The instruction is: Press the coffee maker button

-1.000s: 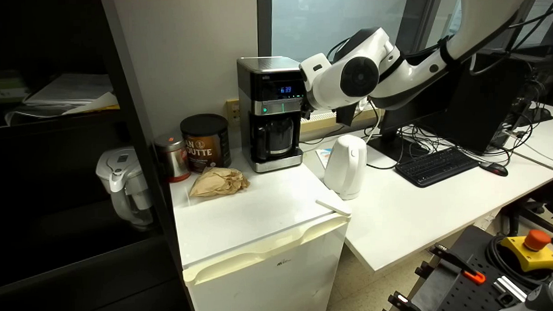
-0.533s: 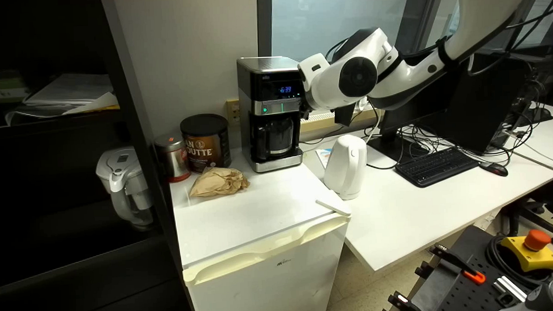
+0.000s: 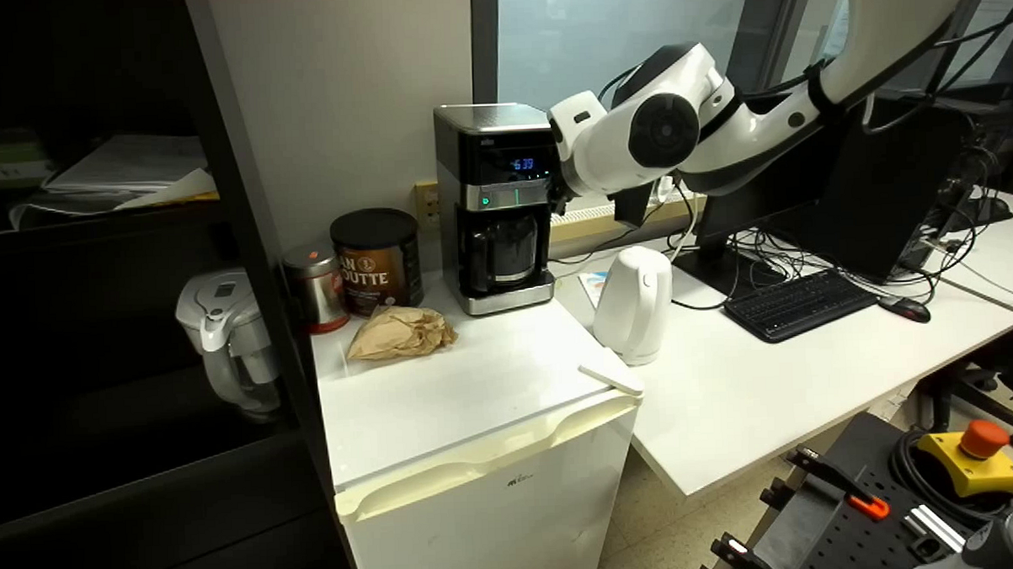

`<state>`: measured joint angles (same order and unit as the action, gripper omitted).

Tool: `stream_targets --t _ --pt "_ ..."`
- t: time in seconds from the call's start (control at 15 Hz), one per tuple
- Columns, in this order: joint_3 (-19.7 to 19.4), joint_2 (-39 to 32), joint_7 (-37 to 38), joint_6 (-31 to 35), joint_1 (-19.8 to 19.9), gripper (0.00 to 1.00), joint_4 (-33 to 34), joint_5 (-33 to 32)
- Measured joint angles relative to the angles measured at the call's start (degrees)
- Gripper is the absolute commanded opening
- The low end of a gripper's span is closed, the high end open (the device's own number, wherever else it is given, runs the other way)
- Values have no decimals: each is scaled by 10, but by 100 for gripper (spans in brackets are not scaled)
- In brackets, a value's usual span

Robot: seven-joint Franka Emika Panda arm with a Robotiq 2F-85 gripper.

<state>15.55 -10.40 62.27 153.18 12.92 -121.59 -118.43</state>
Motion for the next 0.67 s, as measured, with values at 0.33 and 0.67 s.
stream_targets --t 0.33,0.67 --pt "0 33 26 15 3 0 -20 -26" --pt "0 82 69 45 3 0 -66 -69"
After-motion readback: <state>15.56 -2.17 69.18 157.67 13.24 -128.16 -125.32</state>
